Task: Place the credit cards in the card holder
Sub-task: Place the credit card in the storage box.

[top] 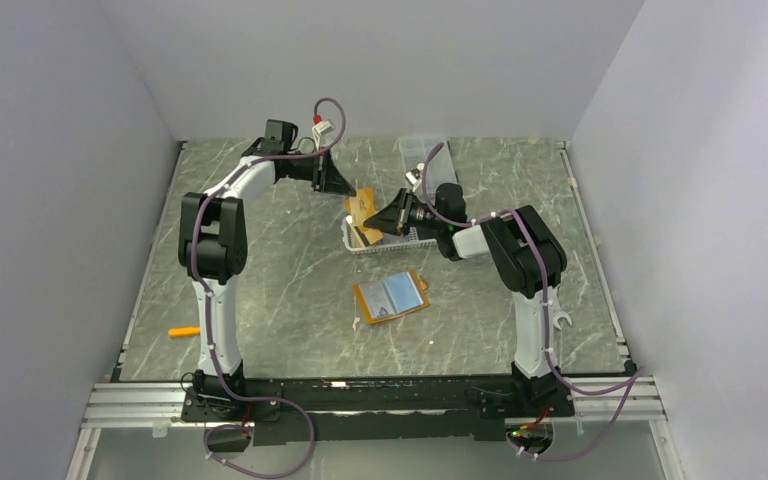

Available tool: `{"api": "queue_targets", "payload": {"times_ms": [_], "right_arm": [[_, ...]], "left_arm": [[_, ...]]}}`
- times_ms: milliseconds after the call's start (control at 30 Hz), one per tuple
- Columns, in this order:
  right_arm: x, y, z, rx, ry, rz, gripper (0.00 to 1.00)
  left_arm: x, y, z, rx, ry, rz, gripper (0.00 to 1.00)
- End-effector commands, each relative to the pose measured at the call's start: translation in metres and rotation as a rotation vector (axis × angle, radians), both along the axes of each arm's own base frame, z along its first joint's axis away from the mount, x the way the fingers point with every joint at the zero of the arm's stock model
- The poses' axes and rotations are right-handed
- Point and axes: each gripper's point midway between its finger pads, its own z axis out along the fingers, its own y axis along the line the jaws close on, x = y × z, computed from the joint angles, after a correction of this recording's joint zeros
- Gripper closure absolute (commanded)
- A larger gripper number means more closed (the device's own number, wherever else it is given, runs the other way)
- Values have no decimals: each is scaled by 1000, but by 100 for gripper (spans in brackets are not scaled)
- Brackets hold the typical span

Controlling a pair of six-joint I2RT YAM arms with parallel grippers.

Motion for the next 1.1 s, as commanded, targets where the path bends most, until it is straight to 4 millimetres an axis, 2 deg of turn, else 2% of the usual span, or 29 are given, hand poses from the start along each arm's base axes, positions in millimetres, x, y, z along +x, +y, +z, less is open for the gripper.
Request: {"api": "queue_targets", "payload": {"times_ms": [0,200,367,500,700,933,1067], "right_arm": [[-6,-3,3,20,-59,37,87],[-11,-6,6,35,-63,46,87],[-9,-9,5,44,-58,24,96],[-6,-10,5,47,-55,4,100],[1,-12,-16,-36,-34,-18,100],[4,-13,-36,-111,-23,-26,100],[9,-15,-43,-146,-19,-41,100]], "left_arm": [[23,4,11,-1,-115,26,100],[27,10,5,1,-105,40,100],[21,12,3,-6,-85,37,100],[10,12,4,-22,-75,26,100],[-3,14,14,-37,-68,10,100],[5,18,41,-66,-102,36,100],[4,18,42,-74,-94,39,100]]}}
